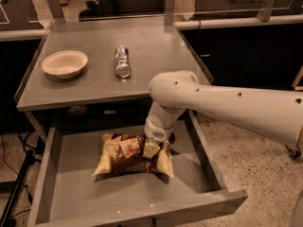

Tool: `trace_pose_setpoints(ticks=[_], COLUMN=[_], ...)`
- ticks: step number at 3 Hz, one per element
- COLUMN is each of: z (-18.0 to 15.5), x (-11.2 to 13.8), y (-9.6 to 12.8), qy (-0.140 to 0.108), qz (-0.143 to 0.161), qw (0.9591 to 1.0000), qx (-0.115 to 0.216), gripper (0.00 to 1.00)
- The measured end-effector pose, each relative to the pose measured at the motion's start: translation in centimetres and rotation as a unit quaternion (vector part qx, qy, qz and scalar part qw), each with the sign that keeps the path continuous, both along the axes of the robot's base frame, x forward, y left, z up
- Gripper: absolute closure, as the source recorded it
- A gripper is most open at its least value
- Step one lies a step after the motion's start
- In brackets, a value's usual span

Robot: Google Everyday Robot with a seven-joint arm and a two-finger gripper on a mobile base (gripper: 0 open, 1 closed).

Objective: Pick brown chip bag from top drawer and place on counter

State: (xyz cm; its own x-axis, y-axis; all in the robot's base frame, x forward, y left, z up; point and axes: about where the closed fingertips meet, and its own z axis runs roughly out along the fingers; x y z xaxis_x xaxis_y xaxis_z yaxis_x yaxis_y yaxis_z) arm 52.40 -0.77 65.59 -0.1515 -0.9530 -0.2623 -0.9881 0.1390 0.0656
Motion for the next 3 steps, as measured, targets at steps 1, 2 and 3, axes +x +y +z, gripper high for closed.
trace_pose_setpoints(ticks=[1,2,3], z=[2.3,4.3,6.3], x=[0.1,-0.3,-1.5], y=[-0.8,-2.2,-4.9], qy=[-0.01,-0.012,-0.023], qz=[-0.005,-0.017,-0.085], qw=[0.9999,0.9998,0.9961], qx=[-0.004,-0.006,-0.003], gripper=[1.0,1.0,1.0])
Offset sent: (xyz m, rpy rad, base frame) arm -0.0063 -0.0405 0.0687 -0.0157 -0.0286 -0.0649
